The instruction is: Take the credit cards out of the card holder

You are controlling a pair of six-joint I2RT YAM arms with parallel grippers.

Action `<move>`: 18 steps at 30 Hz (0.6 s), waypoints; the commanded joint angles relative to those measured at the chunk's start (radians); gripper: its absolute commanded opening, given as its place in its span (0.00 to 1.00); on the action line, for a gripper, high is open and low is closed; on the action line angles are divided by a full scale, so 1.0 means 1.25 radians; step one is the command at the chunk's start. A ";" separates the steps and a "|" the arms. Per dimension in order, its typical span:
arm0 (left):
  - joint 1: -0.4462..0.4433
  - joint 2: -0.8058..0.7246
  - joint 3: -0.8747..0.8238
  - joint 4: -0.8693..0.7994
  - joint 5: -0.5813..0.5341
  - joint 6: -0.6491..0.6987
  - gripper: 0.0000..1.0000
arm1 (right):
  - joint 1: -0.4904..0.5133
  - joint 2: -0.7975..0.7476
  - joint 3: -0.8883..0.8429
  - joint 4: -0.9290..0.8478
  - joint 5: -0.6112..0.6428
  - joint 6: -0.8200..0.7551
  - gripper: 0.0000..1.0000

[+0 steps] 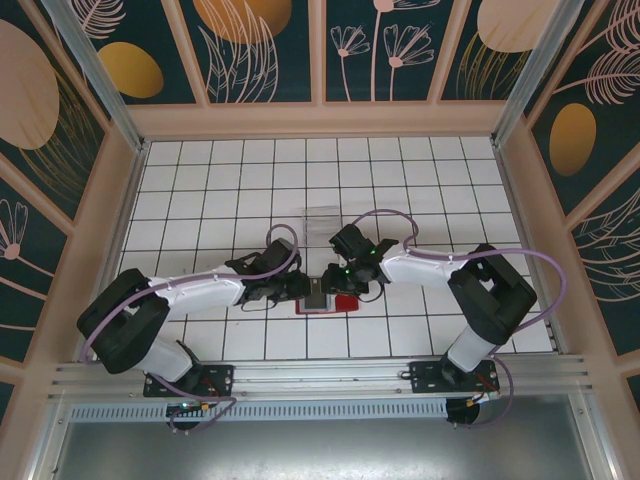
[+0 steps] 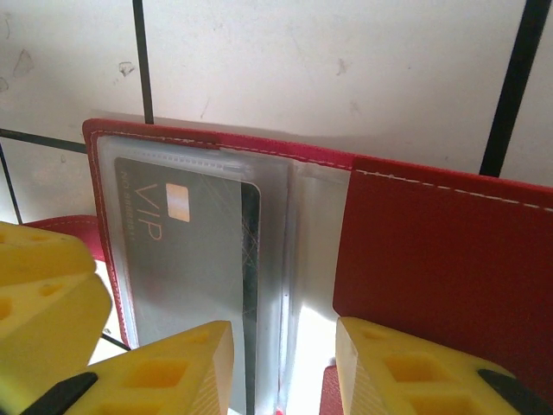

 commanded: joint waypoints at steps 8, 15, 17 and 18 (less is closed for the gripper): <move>-0.021 0.062 0.019 -0.034 -0.044 0.032 0.21 | -0.006 0.002 -0.003 0.032 -0.010 0.004 0.37; -0.023 0.067 0.008 -0.032 -0.046 0.025 0.16 | -0.008 0.022 -0.003 0.036 -0.007 0.002 0.35; -0.025 0.069 0.008 -0.031 -0.045 0.024 0.15 | -0.008 0.029 -0.005 0.036 -0.003 0.000 0.35; -0.025 0.069 0.009 -0.030 -0.046 0.023 0.16 | -0.008 0.033 -0.006 0.036 0.000 0.001 0.34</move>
